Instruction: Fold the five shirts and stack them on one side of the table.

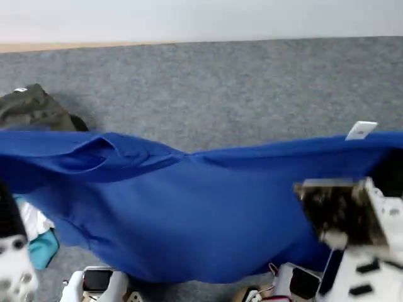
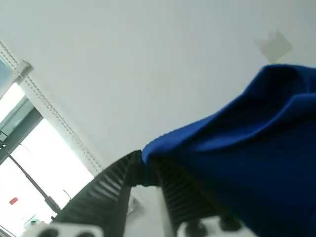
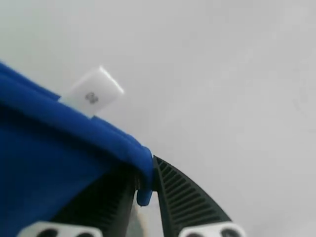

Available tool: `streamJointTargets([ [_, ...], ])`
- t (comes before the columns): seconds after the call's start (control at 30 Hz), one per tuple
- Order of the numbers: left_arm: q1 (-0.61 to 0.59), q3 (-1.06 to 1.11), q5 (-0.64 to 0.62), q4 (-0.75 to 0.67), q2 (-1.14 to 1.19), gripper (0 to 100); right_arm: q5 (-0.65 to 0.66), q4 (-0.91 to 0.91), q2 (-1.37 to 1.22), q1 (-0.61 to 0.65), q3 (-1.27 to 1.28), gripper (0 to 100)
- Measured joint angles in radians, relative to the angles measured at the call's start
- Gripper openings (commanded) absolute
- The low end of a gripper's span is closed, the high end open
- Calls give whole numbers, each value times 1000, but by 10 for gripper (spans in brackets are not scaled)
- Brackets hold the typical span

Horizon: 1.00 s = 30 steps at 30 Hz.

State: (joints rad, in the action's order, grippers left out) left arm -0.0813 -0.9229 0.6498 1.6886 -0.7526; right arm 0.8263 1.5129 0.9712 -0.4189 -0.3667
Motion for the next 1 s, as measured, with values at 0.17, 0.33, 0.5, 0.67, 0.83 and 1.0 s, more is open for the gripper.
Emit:
streamJointTargets([
  [0.17, 0, 195, 0, 2, 3, 5, 6, -9, -2, 12, 213, 10],
  [0.33, 0, 557, 6, -112, 9, 5, 6, -126, -8, 100, 508, 10],
  [0.5, 2, 979, 6, -402, 29, 5, 6, -413, -32, 173, 853, 10],
  [0.67, 2, 1330, 14, -767, 48, 5, 23, -686, -120, 224, 1036, 10],
  [0.83, 2, 1404, 55, -956, 193, 5, 25, -872, -313, 227, 1026, 10],
  [1.0, -9, 1280, 58, -1034, 404, 5, 25, -973, -546, 227, 882, 10],
])
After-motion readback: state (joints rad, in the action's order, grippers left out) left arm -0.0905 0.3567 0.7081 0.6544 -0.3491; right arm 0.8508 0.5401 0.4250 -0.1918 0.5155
